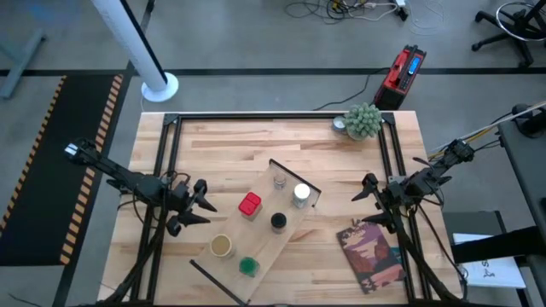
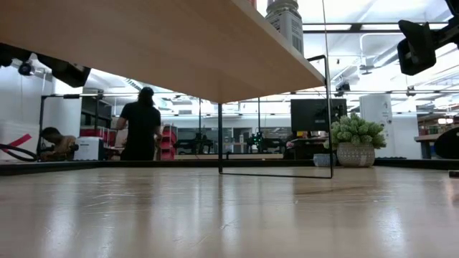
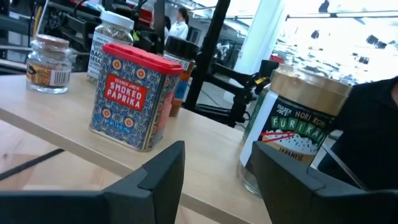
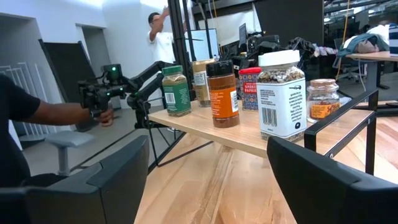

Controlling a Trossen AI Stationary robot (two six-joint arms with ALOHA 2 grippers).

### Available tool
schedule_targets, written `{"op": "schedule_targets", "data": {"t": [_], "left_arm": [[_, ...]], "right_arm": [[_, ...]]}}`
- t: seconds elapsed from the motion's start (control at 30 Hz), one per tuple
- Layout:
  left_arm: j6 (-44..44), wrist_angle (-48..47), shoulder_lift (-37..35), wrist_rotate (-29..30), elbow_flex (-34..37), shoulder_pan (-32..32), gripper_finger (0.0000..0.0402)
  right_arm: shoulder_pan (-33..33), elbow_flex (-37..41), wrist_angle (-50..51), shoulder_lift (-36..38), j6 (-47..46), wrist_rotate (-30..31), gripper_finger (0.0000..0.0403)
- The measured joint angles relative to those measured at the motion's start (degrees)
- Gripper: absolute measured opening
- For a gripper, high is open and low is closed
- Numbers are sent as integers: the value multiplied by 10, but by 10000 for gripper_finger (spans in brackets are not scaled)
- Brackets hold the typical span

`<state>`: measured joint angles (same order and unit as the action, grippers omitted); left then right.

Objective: Shelf spices
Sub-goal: Remove the gold seasoning bottle from the shelf

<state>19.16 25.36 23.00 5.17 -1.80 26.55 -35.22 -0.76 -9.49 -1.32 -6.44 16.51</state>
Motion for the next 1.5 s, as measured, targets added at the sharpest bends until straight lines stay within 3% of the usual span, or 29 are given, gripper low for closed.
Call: {"op": "schedule_targets", "data": {"t": [0.27, 0.57, 0.97, 1.1, 1.27, 1.5], "left_arm": [[-5, 0, 0, 6, 0, 0, 176], [32, 16, 0, 48, 0, 0, 176], [29, 8, 0, 45, -2, 0, 176], [18, -86, 0, 52, -56, 0, 176], [9, -271, 5, 69, -178, 0, 176], [59, -496, 53, 192, -358, 0, 175]], "right_arm": [[0, 0, -30, 0, 0, 8, 284], [0, 0, -69, 0, 10, 61, 278], [0, 0, -93, 0, -56, 82, 267], [0, 0, -93, 0, -48, 92, 262], [0, 0, -95, 0, -45, 92, 267], [0, 0, -100, 0, -31, 102, 274]]}}
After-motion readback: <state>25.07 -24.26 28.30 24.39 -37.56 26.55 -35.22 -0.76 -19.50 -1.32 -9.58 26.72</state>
